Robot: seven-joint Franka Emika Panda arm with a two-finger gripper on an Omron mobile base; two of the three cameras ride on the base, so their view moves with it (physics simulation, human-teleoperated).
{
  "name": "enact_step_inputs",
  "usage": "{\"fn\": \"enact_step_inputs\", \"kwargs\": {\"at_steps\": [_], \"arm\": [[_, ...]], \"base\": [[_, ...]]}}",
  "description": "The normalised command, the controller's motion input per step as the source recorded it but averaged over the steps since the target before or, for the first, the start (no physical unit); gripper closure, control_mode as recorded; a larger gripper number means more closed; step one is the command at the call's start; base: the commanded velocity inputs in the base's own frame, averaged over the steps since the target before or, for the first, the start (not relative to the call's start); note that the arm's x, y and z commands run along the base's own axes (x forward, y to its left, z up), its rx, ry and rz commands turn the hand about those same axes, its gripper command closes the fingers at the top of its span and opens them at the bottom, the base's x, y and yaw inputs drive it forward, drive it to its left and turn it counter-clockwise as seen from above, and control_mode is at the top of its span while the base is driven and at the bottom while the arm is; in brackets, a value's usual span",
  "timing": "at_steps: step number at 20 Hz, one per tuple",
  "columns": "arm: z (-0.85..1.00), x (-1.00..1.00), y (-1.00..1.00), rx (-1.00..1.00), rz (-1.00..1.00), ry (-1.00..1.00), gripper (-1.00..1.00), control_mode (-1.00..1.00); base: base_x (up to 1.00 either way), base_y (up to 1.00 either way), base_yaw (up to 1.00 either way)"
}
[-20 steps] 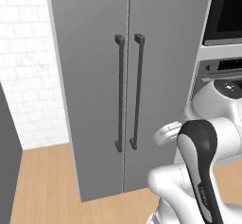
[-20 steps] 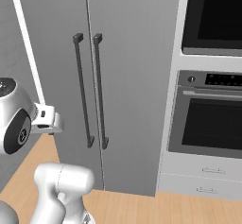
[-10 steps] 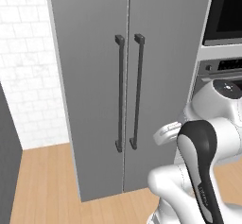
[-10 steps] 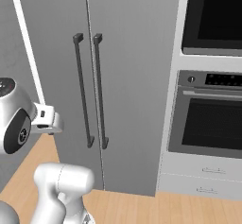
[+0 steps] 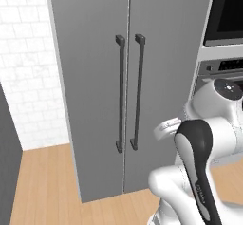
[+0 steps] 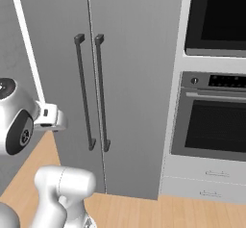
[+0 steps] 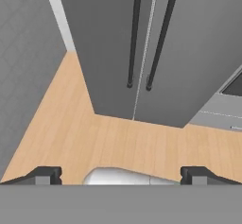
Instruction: Grab a lemon wedge from the fridge and one ice cube from the ice bowl, and put them in the glass of lemonade.
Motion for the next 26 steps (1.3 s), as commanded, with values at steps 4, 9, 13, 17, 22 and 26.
{"fn": "enact_step_inputs", "kwargs": {"at_steps": [4, 9, 13, 17, 22, 26], "arm": [[0.12, 0.22, -0.18, 0.00, 0.00, -0.01, -1.00, -1.00], [0.17, 0.50, 0.00, 0.00, 0.00, 0.00, -1.00, -1.00], [0.21, 0.31, 0.00, 0.00, 0.00, 0.00, -1.00, -1.00], [0.29, 0.15, -0.02, 0.00, 0.00, 0.00, -1.00, -1.00], [0.18, 0.13, 0.00, 0.00, 0.00, 0.00, -1.00, -1.00], [0.05, 0.06, 0.00, 0.00, 0.00, 0.00, -1.00, -1.00]], "base": [[0.00, 0.00, 0.00], [0.00, 0.00, 0.00], [0.00, 0.00, 0.00], [0.00, 0.00, 0.00], [0.00, 0.00, 0.00], [0.00, 0.00, 0.00]]}}
